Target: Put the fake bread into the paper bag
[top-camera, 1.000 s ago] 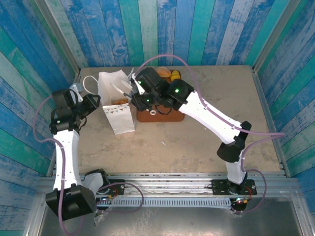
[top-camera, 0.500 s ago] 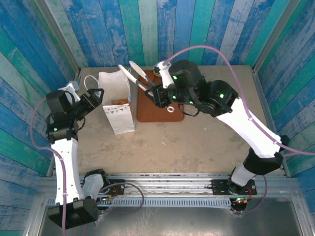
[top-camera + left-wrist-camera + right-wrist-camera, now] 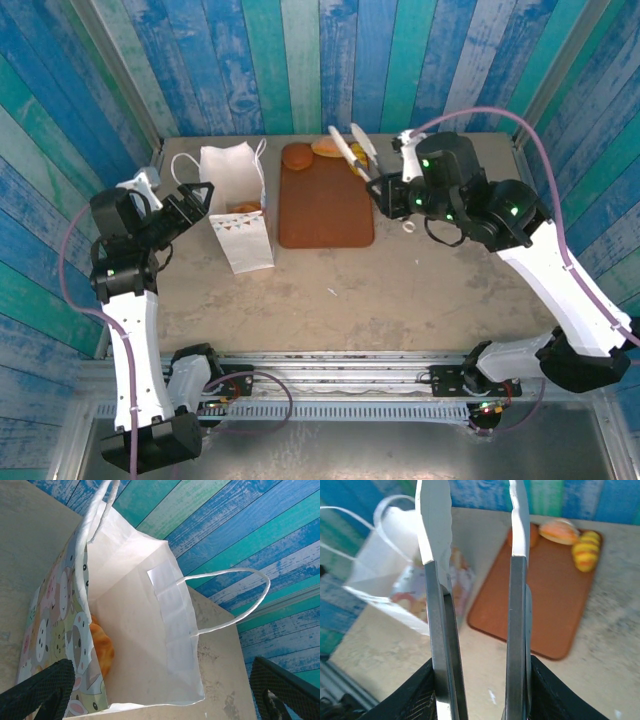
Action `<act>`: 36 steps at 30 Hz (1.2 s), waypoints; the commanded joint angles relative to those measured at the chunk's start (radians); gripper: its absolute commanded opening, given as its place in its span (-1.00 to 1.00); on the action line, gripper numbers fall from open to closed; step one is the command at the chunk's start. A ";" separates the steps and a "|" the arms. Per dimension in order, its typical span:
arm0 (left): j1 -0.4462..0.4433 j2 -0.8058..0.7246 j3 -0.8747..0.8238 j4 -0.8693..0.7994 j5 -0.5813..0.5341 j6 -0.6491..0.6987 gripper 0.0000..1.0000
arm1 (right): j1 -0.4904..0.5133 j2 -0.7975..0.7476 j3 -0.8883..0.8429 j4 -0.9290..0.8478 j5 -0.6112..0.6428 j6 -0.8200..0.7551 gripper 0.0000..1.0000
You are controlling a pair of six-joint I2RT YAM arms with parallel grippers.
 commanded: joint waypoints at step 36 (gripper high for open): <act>0.005 0.048 0.027 -0.042 -0.045 0.124 0.88 | -0.282 0.620 0.190 -0.067 0.062 -0.234 0.09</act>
